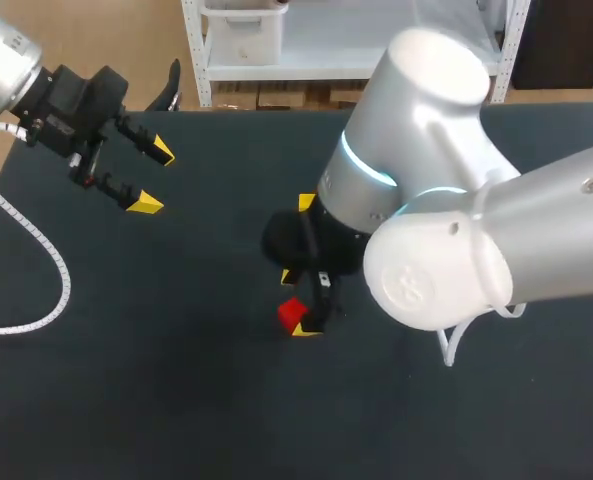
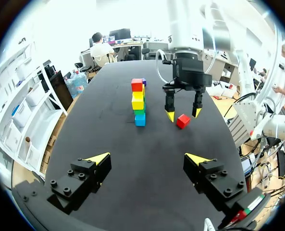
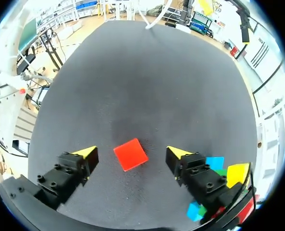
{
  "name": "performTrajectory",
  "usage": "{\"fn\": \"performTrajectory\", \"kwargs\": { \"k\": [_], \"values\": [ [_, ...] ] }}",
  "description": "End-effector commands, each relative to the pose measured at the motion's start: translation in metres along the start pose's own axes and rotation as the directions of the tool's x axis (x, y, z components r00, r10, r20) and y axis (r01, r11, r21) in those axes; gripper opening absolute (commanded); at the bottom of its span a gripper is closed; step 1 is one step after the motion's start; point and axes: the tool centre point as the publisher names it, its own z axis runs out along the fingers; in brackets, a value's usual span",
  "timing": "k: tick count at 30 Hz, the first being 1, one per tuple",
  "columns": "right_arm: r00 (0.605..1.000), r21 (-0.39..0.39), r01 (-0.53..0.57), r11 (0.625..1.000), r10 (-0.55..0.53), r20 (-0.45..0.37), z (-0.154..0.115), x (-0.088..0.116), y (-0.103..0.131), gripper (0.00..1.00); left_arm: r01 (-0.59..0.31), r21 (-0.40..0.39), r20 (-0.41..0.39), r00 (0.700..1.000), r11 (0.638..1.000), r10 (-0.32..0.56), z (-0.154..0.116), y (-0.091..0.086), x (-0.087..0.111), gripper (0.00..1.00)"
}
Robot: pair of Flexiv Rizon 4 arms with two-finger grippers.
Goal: Place the blue cubes, place green cubes on the blue cubes, place the yellow cubes on the green cubes, then place the red cubes on the yellow cubes, and place purple cube on the red cubes.
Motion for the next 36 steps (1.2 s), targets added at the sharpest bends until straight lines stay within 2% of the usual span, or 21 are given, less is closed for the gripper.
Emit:
{"fn": "performTrajectory", "kwargs": {
  "k": [1, 5, 12, 19, 23, 31, 36],
  "values": [
    [1.000, 0.027, 0.000, 1.000, 0.000, 0.008, -0.016, 0.008, 0.006, 1.00, -0.004, -0.001, 0.003, 1.000, 1.000, 0.004, 0.000, 0.000, 0.001, 1.00],
    [0.999, 0.047, 0.020, 0.999, -0.021, 0.028, -0.031, 0.018, 0.009, 1.00, -0.004, -0.001, 0.003, 1.000, 1.000, 0.004, 0.000, 0.000, 0.001, 1.00],
    [0.995, 0.099, -0.061, 0.993, 0.053, 0.079, -0.063, 0.054, 0.017, 1.00, -0.004, -0.001, 0.003, 1.000, 1.000, 0.004, 0.000, 0.000, 0.001, 1.00],
    [0.977, 0.195, -0.167, 0.966, 0.137, 0.161, -0.100, 0.100, 0.023, 1.00, -0.004, -0.001, 0.003, 1.000, 1.000, 0.004, 0.000, 0.000, 0.001, 1.00],
    [0.964, 0.233, -0.201, 0.951, 0.150, 0.221, -0.116, 0.128, 0.023, 1.00, -0.004, -0.001, 0.003, 1.000, 1.000, 0.004, 0.000, 0.000, 0.001, 1.00],
    [0.960, 0.273, -0.221, 0.936, 0.160, 0.230, -0.149, 0.176, 0.022, 1.00, -0.004, -0.001, 0.003, 1.000, 1.000, 0.004, 0.000, 0.000, 0.001, 1.00],
    [0.959, 0.261, -0.216, 0.941, 0.153, 0.239, -0.166, 0.202, 0.017, 1.00, -0.004, -0.001, 0.003, 1.000, 1.000, 0.004, 0.000, 0.000, 0.001, 1.00]
  ]
}}
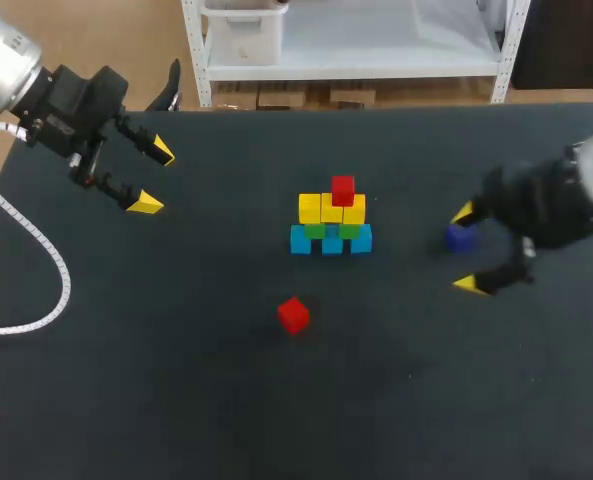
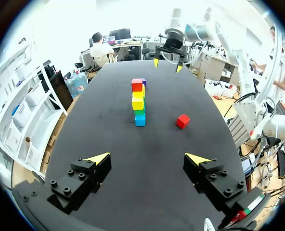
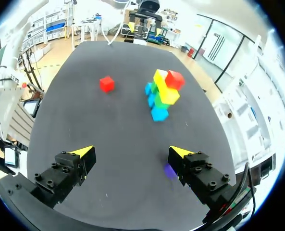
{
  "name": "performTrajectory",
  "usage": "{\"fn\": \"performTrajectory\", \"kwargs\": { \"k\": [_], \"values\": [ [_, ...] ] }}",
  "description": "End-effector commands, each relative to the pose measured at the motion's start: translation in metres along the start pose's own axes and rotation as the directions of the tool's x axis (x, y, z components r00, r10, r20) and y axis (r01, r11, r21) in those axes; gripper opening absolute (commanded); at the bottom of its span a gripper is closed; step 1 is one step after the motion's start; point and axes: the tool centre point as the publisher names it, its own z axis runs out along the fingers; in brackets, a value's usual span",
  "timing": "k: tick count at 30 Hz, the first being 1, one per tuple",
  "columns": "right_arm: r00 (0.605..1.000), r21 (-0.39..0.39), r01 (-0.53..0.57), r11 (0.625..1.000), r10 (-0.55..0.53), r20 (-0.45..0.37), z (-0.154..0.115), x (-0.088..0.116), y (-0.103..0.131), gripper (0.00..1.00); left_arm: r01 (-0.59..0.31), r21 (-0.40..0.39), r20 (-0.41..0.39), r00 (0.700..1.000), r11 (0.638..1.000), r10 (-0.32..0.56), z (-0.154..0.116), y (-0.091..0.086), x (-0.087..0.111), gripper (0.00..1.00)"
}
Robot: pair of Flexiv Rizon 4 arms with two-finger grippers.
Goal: Place the blue cubes, place green cubes on the blue cubes, place the yellow cubes on the green cubes, then place the red cubes on the yellow cubes, and place purple cube on the red cubes.
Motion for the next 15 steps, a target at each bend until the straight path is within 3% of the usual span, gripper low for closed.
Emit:
{"fn": "performTrajectory", "kwargs": {
  "k": [1, 15],
  "values": [
    [1.000, -0.017, 0.007, 1.000, -0.006, 0.024, -0.029, 0.020, -0.008, 1.00, -0.004, -0.001, 0.003, 1.000, 1.000, 0.004, 0.000, 0.000, 0.001, 1.00],
    [0.994, 0.015, -0.072, 0.997, 0.070, 0.087, -0.047, 0.056, -0.027, 1.00, -0.004, -0.001, 0.003, 1.000, 1.000, 0.004, 0.000, 0.000, 0.001, 1.00]
  ]
}}
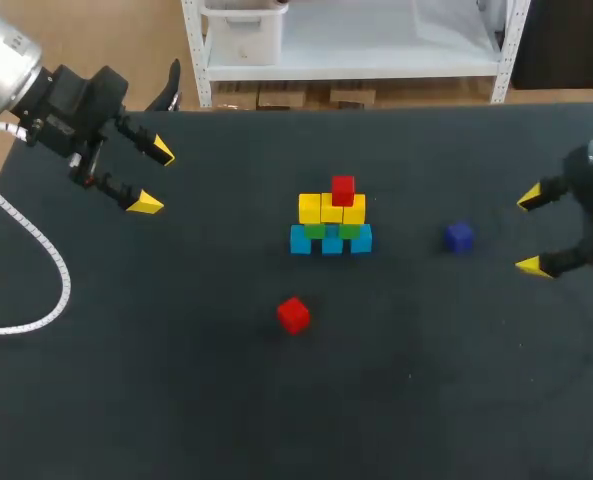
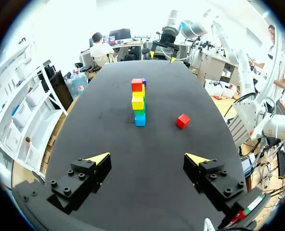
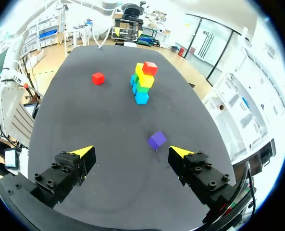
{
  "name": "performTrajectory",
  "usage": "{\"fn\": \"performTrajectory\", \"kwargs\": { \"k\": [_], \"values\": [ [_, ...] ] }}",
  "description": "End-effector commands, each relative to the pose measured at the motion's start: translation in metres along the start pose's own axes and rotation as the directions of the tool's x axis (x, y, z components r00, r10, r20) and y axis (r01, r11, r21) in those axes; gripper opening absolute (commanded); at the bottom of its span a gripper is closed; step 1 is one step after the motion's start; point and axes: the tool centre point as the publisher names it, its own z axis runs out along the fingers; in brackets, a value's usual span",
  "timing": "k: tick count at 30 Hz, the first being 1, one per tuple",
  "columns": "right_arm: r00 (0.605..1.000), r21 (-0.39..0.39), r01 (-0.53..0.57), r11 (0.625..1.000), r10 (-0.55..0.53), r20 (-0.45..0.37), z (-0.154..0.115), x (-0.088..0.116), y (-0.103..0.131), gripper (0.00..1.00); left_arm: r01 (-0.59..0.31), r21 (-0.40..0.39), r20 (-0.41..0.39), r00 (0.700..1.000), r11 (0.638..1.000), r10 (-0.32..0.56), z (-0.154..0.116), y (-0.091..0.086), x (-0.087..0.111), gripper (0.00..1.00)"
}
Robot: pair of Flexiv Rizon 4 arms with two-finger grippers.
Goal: Place the blue cubes, place green cubes on the blue cubes, place the yellow cubes on the green cubes, then place the red cubes on the yellow cubes, and place purple cube on the red cubes.
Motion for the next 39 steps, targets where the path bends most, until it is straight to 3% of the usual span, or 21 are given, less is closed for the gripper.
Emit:
{"fn": "performTrajectory", "kwargs": {
  "k": [1, 28, 37, 39],
  "values": [
    [0.999, -0.021, -0.001, 1.000, 0.002, 0.054, -0.001, 0.009, -0.007, 1.00, -0.004, -0.001, 0.003, 1.000, 1.000, 0.004, 0.000, 0.000, 0.001, 1.00],
    [0.998, -0.072, -0.029, 0.997, 0.034, 0.057, 0.007, 0.015, -0.019, 1.00, -0.005, -0.010, 0.012, 1.000, 1.000, 0.005, 0.000, 0.000, 0.001, 1.00],
    [0.998, -0.072, -0.029, 0.997, 0.034, 0.057, 0.007, 0.015, -0.019, 1.00, -0.199, 0.048, -0.032, 0.979, 0.979, 0.201, 0.015, -0.028, -0.016, 1.00],
    [0.998, -0.072, -0.029, 0.997, 0.034, 0.057, 0.007, 0.015, -0.019, 1.00, -0.202, 0.049, -0.031, 0.979, 0.978, 0.203, 0.020, -0.034, -0.018, 1.00]
  ]
}}
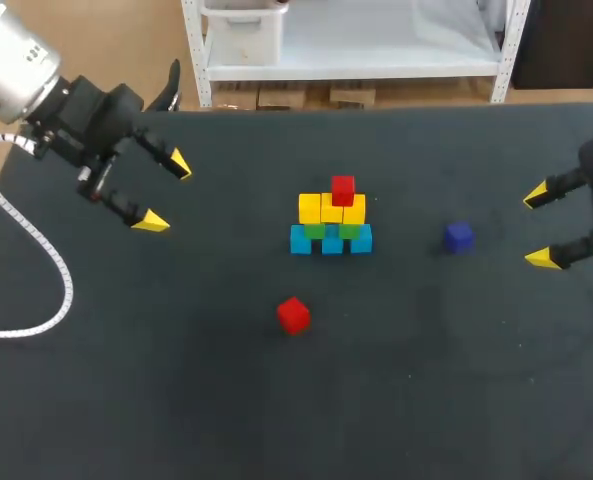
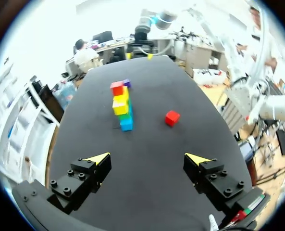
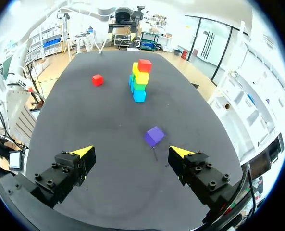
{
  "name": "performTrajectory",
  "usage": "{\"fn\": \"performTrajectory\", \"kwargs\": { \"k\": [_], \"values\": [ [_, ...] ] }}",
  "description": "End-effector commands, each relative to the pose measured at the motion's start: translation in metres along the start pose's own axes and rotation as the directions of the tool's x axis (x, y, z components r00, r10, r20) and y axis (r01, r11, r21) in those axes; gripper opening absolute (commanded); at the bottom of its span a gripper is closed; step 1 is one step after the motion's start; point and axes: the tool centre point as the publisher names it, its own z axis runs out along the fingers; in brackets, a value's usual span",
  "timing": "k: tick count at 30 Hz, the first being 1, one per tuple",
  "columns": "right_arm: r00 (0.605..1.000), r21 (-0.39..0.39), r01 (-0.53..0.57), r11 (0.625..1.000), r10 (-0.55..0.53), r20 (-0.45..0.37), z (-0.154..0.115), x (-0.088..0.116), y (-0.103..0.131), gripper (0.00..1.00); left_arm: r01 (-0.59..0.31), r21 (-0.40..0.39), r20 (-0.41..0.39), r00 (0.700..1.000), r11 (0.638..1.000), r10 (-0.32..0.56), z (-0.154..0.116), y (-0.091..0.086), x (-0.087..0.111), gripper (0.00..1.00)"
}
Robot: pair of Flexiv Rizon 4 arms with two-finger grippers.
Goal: Place the blue cubes, place green cubes on the blue cubes, place the yellow cubes on the green cubes, then place the red cubes on the yellow cubes, and place purple cube on the red cubes.
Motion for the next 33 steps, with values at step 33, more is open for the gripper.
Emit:
{"fn": "performTrajectory", "kwargs": {
  "k": [33],
  "values": [
    [1.000, -0.002, 0.000, 1.000, 0.000, 0.003, 0.000, 0.001, -0.001, 1.00, -0.348, 0.328, -0.152, 0.898, 0.878, 0.413, 0.159, -0.056, -0.065, 1.00]
  ]
}}
